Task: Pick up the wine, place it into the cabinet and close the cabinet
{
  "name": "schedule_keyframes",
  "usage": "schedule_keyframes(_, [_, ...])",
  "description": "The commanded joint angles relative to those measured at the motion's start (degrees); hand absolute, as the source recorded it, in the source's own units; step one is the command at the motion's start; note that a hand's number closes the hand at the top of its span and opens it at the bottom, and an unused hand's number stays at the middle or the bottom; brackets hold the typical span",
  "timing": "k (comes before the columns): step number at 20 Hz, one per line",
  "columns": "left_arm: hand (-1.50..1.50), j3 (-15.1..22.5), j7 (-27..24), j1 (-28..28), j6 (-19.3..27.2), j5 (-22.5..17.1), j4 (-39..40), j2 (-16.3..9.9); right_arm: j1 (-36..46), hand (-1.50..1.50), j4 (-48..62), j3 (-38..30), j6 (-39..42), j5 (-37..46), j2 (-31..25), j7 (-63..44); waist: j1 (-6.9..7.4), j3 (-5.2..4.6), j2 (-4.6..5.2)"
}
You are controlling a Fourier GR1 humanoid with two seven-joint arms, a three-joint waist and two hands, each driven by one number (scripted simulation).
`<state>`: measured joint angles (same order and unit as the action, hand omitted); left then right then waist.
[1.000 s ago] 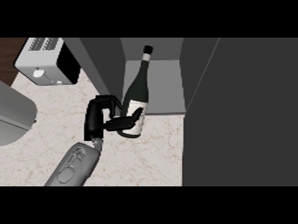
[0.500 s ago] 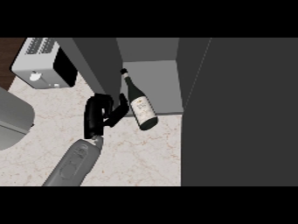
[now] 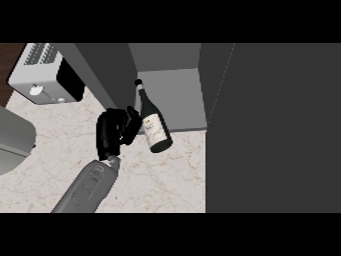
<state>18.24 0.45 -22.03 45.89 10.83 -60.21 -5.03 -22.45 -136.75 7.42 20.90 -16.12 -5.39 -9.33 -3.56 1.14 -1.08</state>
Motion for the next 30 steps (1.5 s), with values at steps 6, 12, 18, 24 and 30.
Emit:
schedule_keyframes(6, [1.50, -2.71, 3.00, -11.80, -4.03, -2.75, 10.35, 3.55, -2.06, -1.50, -2.63, -0.86, 1.26, -4.78, -1.25, -1.14, -2.83, -1.21, 2.32])
schedule_keyframes(12, [1.50, -5.24, 1.49, -12.06, -1.25, -4.71, 9.94, 3.83, -1.06, -1.50, -1.68, -0.65, 1.15, -3.93, -0.68, -0.29, -3.08, -1.31, 2.72])
schedule_keyframes(18, [1.50, -1.28, 1.41, -13.99, 0.74, 1.76, 11.79, -0.02, -1.58, -1.50, -2.06, 0.66, 1.56, -3.36, -0.73, -0.52, -3.69, -1.13, 2.45])
schedule_keyframes(24, [1.50, 3.01, 2.21, -13.50, 2.86, 6.80, 12.98, 0.31, -1.53, -1.50, -1.42, 0.56, 3.11, -4.90, -1.30, 0.42, -4.92, -1.04, 2.61])
schedule_keyframes(30, [1.50, 3.84, 7.28, -15.98, 4.39, 8.91, 13.12, 3.33, -0.48, -1.50, -0.14, -0.83, 3.14, -5.04, -1.30, 1.37, -4.47, -1.02, 2.52])
